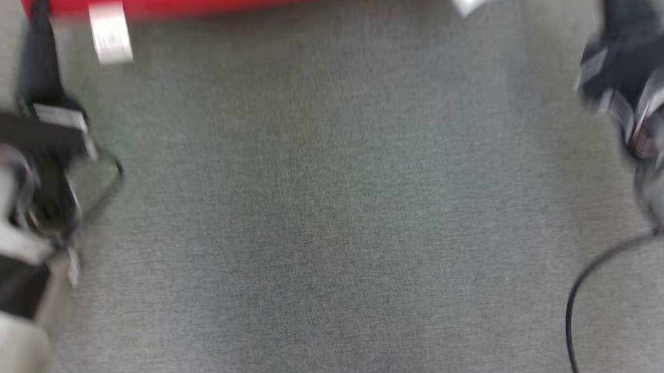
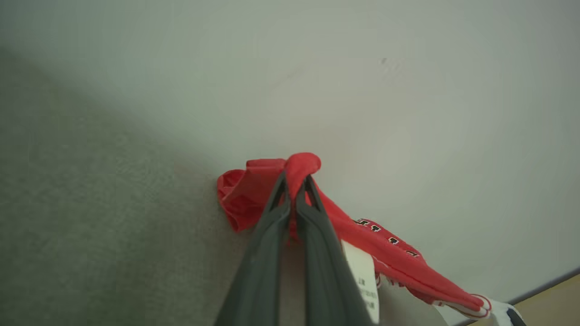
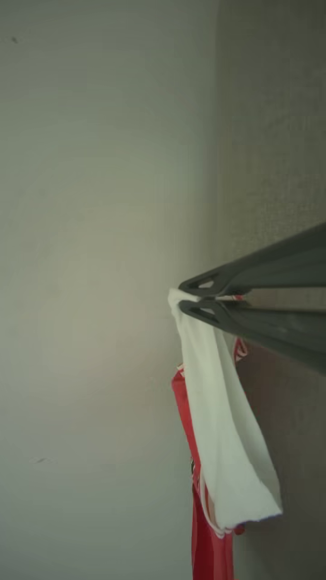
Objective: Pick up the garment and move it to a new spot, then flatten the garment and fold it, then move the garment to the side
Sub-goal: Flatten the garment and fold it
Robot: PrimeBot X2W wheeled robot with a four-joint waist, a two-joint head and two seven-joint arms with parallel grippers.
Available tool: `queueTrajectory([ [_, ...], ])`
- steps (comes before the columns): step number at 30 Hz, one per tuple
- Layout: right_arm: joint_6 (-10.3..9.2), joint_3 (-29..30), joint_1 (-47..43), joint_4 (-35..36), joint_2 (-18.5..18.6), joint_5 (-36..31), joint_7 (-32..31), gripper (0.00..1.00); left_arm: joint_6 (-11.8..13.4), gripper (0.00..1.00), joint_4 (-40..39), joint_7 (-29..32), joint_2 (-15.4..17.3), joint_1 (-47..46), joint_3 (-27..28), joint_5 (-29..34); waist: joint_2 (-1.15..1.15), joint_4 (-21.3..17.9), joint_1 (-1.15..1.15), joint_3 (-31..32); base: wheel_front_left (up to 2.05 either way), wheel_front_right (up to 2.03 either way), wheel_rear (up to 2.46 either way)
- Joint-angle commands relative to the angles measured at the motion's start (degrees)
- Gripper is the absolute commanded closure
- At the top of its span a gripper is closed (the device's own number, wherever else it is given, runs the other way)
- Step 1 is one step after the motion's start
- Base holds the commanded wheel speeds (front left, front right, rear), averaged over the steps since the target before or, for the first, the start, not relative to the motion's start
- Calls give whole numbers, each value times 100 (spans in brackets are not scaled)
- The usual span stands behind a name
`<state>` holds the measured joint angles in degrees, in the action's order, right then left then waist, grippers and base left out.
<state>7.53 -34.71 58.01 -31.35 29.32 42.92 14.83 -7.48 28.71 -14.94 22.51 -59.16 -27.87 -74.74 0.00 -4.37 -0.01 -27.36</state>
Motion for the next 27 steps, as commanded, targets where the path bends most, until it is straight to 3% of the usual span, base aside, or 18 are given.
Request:
queueTrajectory([
  [1,-8,-121,-275,98,97,150,2,100,0,100,-35,-33,-26,296,106,45,0,-9,1,386,0,0,0],
  [14,-8,-1181,-2806,644,669,1458,-13,100,5,100,39,-18,-822,3162,1194,338,0,-126,1,1490,0,0,0],
  [27,-8,-1573,-4154,797,900,2060,-101,100,1,100,-87,-23,-1308,4665,1760,1048,0,-116,1,2200,0,0,0],
])
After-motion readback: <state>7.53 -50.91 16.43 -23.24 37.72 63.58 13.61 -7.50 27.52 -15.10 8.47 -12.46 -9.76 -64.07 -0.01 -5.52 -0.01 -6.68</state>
